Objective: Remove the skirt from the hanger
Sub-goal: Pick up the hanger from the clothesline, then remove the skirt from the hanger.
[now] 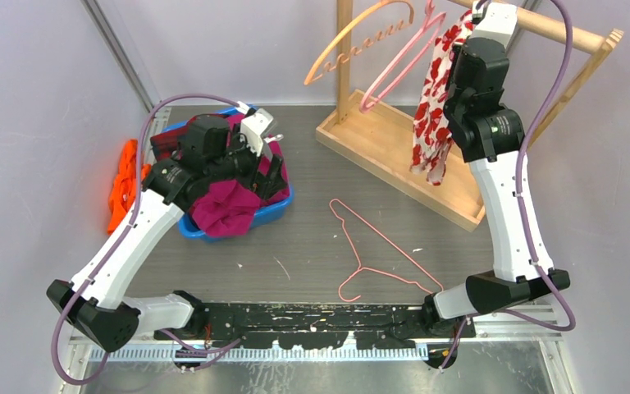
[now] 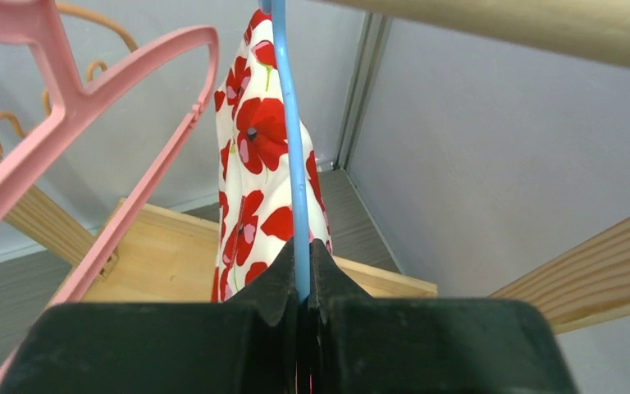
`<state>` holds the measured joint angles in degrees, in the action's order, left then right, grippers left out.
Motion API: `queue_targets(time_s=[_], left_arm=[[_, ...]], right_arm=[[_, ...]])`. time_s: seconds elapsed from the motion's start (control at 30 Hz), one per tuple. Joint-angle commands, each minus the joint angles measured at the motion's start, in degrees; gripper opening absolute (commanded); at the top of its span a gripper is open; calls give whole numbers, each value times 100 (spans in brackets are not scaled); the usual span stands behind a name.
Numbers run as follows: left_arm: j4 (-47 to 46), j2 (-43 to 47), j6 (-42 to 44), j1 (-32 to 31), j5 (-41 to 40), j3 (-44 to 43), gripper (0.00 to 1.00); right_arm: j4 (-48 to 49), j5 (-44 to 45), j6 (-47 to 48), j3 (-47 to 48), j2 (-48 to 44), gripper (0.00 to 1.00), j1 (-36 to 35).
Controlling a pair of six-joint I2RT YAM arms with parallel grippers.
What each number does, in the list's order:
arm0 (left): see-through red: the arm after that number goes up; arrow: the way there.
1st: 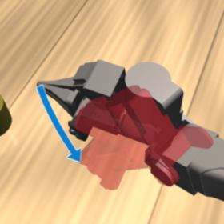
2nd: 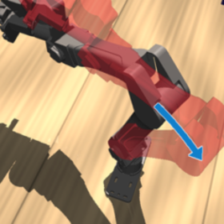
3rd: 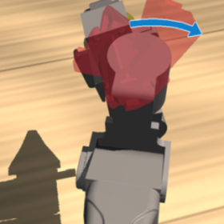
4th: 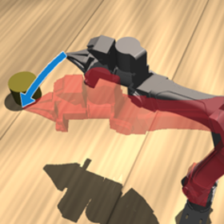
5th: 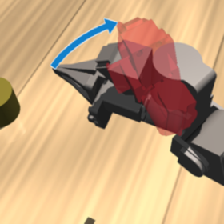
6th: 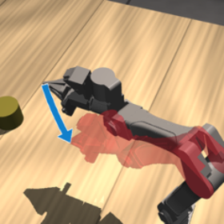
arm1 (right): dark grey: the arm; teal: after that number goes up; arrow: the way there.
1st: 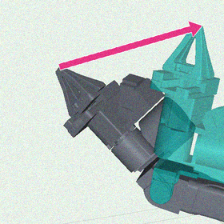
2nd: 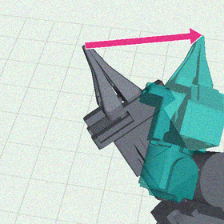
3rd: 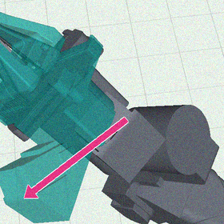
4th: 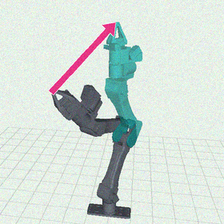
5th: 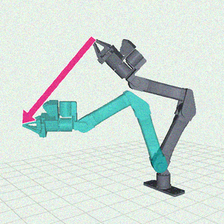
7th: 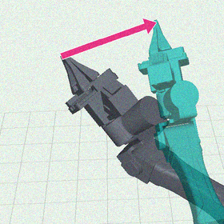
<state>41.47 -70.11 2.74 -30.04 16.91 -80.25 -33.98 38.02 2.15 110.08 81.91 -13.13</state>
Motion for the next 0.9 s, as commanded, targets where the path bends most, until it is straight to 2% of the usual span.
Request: queue_targets(time_s=[0.0, 0.1, 0.23, 0.43, 0.7, 0.87], left_arm=[[-105, -24, 121, -3, -2, -222, 100], [-134, -67, 106, -1, 24, -216, 100], [-148, -117, 87, -2, 65, -182, 100], [-94, -188, 86, -2, 81, -147, 100], [-133, -500, 90, -6, 112, -291, 100], [-275, -655, -113, -17, 404, -409, 100]], right_arm=[[638, 144, -15, 538, -241, 1, 23], [330, 55, -238, 410, -423, 1, 29], [52, -110, -674, -351, -885, 1, 29], [-892, -457, -1244, -1223, -1542, 1, -117], [-2036, -1286, -1522, -1558, -2136, 1, -627], [-2607, -2337, -1981, -1503, -2238, 1, -700]])
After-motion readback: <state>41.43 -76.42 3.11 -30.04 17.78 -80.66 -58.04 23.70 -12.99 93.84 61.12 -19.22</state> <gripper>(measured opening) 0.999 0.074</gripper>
